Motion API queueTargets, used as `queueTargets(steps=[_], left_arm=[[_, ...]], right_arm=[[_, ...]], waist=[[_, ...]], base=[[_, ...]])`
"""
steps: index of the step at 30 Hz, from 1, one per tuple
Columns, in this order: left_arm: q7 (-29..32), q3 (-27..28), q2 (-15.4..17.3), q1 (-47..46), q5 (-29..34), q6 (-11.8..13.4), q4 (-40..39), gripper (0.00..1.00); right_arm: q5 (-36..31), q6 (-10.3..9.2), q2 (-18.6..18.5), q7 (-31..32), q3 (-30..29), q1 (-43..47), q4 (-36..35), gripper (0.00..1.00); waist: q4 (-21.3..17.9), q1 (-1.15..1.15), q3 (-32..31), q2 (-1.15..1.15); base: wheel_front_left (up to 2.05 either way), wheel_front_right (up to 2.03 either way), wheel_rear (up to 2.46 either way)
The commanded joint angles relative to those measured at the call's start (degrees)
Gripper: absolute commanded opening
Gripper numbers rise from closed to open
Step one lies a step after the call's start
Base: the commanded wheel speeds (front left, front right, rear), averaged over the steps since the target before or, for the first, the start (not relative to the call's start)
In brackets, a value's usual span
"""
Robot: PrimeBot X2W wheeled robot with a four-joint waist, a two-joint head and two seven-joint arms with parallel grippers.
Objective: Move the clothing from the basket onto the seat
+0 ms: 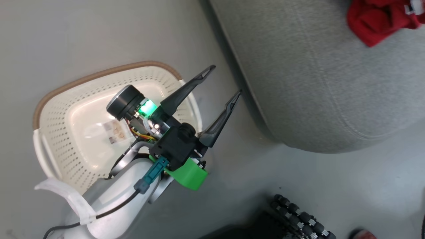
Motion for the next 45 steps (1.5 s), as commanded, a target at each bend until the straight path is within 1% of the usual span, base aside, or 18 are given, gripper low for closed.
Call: queueTargets(steps=[1, 3, 5, 6, 7, 8, 9, 12, 15, 19, 20, 24, 27, 30, 34, 36, 40, 45], left_arm=[[-0.7, 0.1, -0.5, -1.4, 0.6, 0.1, 0.4, 1.0], [-1.2, -0.2, -1.0, -1.8, 0.6, -0.3, 1.0, 1.0], [-1.5, 0.1, -1.7, -1.7, 0.2, -0.1, 1.6, 1.0], [-1.6, 0.1, -2.1, -1.4, -0.1, -0.1, 1.8, 1.0], [-1.8, 0.2, -2.6, -1.0, -0.6, -0.1, 2.0, 1.0], [-1.8, 0.3, -2.8, -0.6, -0.8, -0.2, 2.2, 1.0], [-1.9, 0.3, -3.0, -0.2, -1.1, -0.3, 2.4, 1.0], [-1.9, 0.8, -3.7, 0.9, -2.2, -0.5, 2.5, 1.0], [-1.9, 2.6, -4.6, 2.6, -3.9, -0.8, 1.4, 1.0], [-1.9, 5.7, -5.8, 4.9, -6.1, -0.9, 0.9, 1.0], [-1.9, 6.7, -6.2, 5.6, -6.4, -1.2, 0.6, 1.0], [-1.8, 9.3, -6.5, 8.6, -6.6, -1.9, 0.6, 1.0], [-1.8, 11.8, -8.0, 11.4, -8.1, -2.4, 0.2, 1.0], [-1.8, 14.6, -9.6, 14.8, -9.3, -3.2, 0.5, 1.0], [-1.8, 18.9, -11.7, 18.9, -7.4, -2.7, 1.0, 1.0], [-1.8, 20.3, -12.3, 20.7, -5.6, -2.9, 1.1, 1.0], [-1.8, 24.8, -13.7, 25.1, -5.1, -2.8, 0.3, 1.0], [-1.8, 30.7, -14.5, 30.8, -4.4, -2.5, -0.8, 1.0]], right_arm=[[-1.9, -0.08, -1.0, -0.1, -0.5, -0.8, 2.6, 0.0], [-4.2, -0.08, -0.5, -0.1, -1.3, -0.1, 6.2, 0.0], [-5.4, -0.07, 0.2, -0.1, -3.2, 0.9, 10.5, 0.0], [-6.4, -0.08, 0.1, -0.1, -3.9, 1.4, 12.3, 0.07], [-7.4, -0.08, 0.5, -0.1, -4.9, 1.7, 14.0, 0.43], [-8.0, -0.07, 1.4, -0.1, -5.6, 1.9, 15.1, 0.81], [-8.6, -0.07, 2.4, -0.1, -6.3, 2.5, 16.1, 1.0], [-9.8, -0.08, 4.7, -0.1, -8.6, 4.3, 15.6, 1.0], [-10.6, -0.07, 7.7, -0.1, -8.6, 8.0, 12.2, 1.0], [-11.6, -0.07, 10.6, -0.1, -4.9, 15.9, 6.1, 1.0], [-11.7, -0.07, 11.2, -0.1, -3.0, 18.2, 4.8, 1.0], [-10.2, -0.07, 12.8, -0.1, 2.9, 25.2, 2.5, 1.0], [-10.0, -0.07, 13.4, -0.1, 6.6, 29.5, 1.8, 1.0], [-9.4, -0.07, 13.7, -0.1, 10.1, 33.0, 2.0, 1.0], [-8.3, -0.07, 13.8, -0.1, 12.9, 36.6, 2.9, 1.0], [-7.5, -0.07, 13.8, -0.1, 14.6, 38.1, 3.3, 1.0], [-6.7, -0.08, 13.8, -0.1, 17.8, 40.6, 3.9, 1.0], [-6.0, -0.07, 13.8, -0.1, 20.3, 43.3, 4.9, 1.0]], waist=[[6.2, -0.01, 3.9, 0.0], [7.4, -0.01, 3.8, 0.0], [8.2, -0.01, 3.4, 0.0], [8.5, -0.01, 3.2, 0.0], [8.8, -0.01, 2.7, 0.0], [9.0, -0.01, 2.3, 0.0], [9.0, -0.01, 1.7, 0.0], [8.7, -0.01, -0.2, 0.0], [7.9, -0.01, -2.7, 0.0], [6.8, -0.01, -6.6, 0.0], [6.4, -0.01, -7.9, 0.0], [5.9, -0.01, -12.0, 0.0], [6.9, -0.01, -15.3, 0.0], [9.1, -0.01, -18.9, 0.0], [13.8, -0.01, -23.3, 0.0], [16.4, -0.01, -25.3, 0.0], [21.2, -0.01, -29.3, 0.0], [25.5, -0.01, -33.9, 0.0]], base=[[0.0, 0.0, 0.0], [0.0, 0.0, 0.0], [0.0, 0.0, 0.0], [0.0, 0.0, 0.0], [0.0, 0.0, 0.0], [0.0, 0.0, 0.0], [0.0, 0.0, 0.0], [0.0, 0.0, 0.0], [0.0, 0.0, 0.0], [0.0, 0.0, 0.0], [0.0, 0.0, 0.0], [0.0, 0.0, 0.0], [0.0, 0.0, 0.0], [0.0, 0.0, 0.0], [0.0, 0.0, 0.0], [0.0, 0.0, 0.0], [0.0, 0.0, 0.0], [0.0, 0.0, 0.0]])
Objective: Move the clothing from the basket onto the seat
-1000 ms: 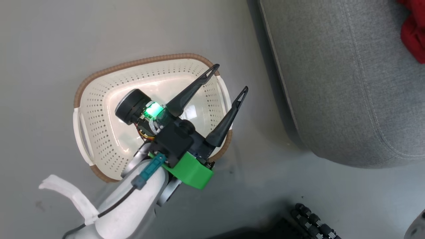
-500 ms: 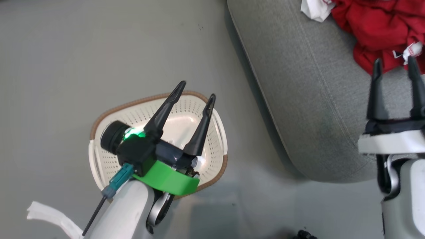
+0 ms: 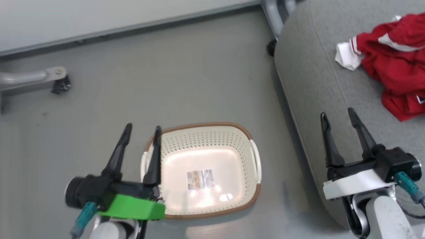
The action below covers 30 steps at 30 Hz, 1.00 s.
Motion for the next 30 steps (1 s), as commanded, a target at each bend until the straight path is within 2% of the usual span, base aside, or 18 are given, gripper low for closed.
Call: queueTargets(steps=[1, 6, 13, 21, 30], left_arm=[[0.0, 1.6, -0.1, 2.4, 0.4, 0.1, -0.4, 1.0], [0.0, 7.0, -0.3, 7.7, 1.6, -0.5, -1.9, 1.0], [0.0, 12.4, -0.4, 14.8, 2.2, -1.1, -4.0, 1.0], [0.0, 11.8, -0.4, 19.0, 5.0, -1.6, -3.8, 1.0], [0.0, 10.9, -0.4, 20.0, 4.2, -0.8, -2.6, 1.0]], right_arm=[[0.4, -0.06, -0.3, -0.1, 0.3, 1.6, 0.4, 1.0], [0.7, -0.06, -0.3, -0.1, 1.5, 4.0, 1.3, 1.0], [-1.1, -0.06, -0.3, -0.1, 2.7, 7.6, 1.5, 1.0], [-1.5, -0.06, -0.3, -0.1, 3.7, 12.1, 1.3, 1.0], [-0.6, -0.06, -0.3, -0.1, 5.6, 14.4, 1.5, 1.0]], waist=[[8.1, 0.0, -8.8, 0.0], [8.8, 0.0, -12.4, 0.0], [6.0, 0.0, -16.2, 0.0], [3.6, 0.0, -18.5, 0.0], [2.5, 0.0, -19.5, 0.0]], base=[[0.0, 0.0, 0.0], [0.0, 0.0, 0.0], [0.0, 0.0, 0.0], [0.0, 0.0, 0.0], [0.0, 0.0, 0.0]])
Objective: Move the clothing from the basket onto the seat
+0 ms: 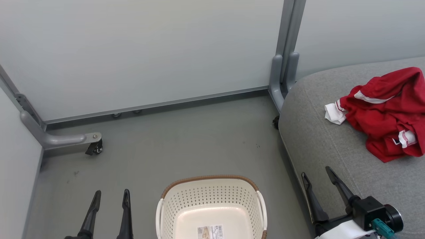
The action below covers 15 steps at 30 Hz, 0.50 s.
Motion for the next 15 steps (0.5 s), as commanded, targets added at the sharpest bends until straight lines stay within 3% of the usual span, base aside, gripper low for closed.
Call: queueTargets(steps=[1, 8, 9, 15], left_arm=[[0.0, -0.1, 0.0, 0.8, -0.2, 0.2, 0.2, 1.0], [0.0, -0.5, 0.0, 0.7, 0.2, 0.9, 0.8, 1.0], [0.0, -0.7, 0.0, 0.0, 0.0, 0.6, 0.9, 0.0], [0.4, -0.9, 0.0, -0.4, -2.7, 0.6, 3.2, 0.0]], right_arm=[[0.4, -0.06, -0.2, -0.1, 0.1, 0.9, 0.1, 1.0], [0.6, -0.06, -0.2, -0.1, -0.3, 0.9, 0.1, 1.0], [0.5, 0.01, 0.0, 0.0, -0.2, 0.1, 0.2, 0.0], [3.3, 0.01, 0.1, 0.4, -0.1, 0.5, 2.1, 0.0]], waist=[[-0.1, 0.0, -0.1, 0.0], [0.3, 0.0, -0.4, 0.0], [0.2, 0.0, -0.3, 0.0], [0.2, 0.0, -0.3, 0.0]], base=[[0.0, 0.0, 0.0], [0.0, 0.0, 0.0], [0.0, 0.0, 0.0], [0.0, 0.0, 0.0]])
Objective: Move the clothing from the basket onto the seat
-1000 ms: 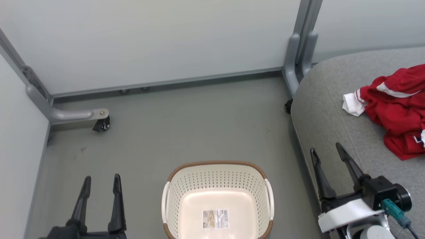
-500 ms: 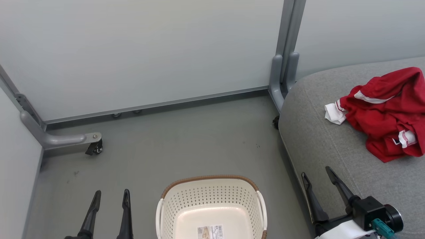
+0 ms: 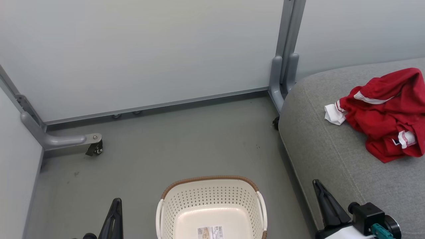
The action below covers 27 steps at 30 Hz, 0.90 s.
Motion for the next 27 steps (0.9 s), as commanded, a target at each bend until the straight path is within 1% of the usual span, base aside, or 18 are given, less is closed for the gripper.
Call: queueTargets(steps=[1, 13, 27], left_arm=[[0.5, 0.2, 0.2, -0.6, -2.9, 0.0, -0.7, 0.0], [3.2, 0.9, 0.9, -4.0, -16.6, -0.4, 1.6, 0.0], [6.0, 1.7, 1.5, -7.3, -29.8, -0.9, 3.8, 0.0]], right_arm=[[3.0, 0.0, -0.2, 0.4, -0.2, -0.7, -0.7, 0.0], [17.4, -0.01, -1.1, 3.0, -1.0, -2.9, 0.7, 0.0], [31.2, -0.02, -1.7, 5.8, -2.1, -4.9, 2.0, 0.0]], waist=[[0.0, 0.0, 0.1, 0.0], [0.0, 0.0, 0.5, 0.0], [-0.1, 0.0, 1.0, 0.0]], base=[[0.0, 0.0, 0.0], [0.0, 0.0, 0.0], [0.0, 0.0, 0.0]])
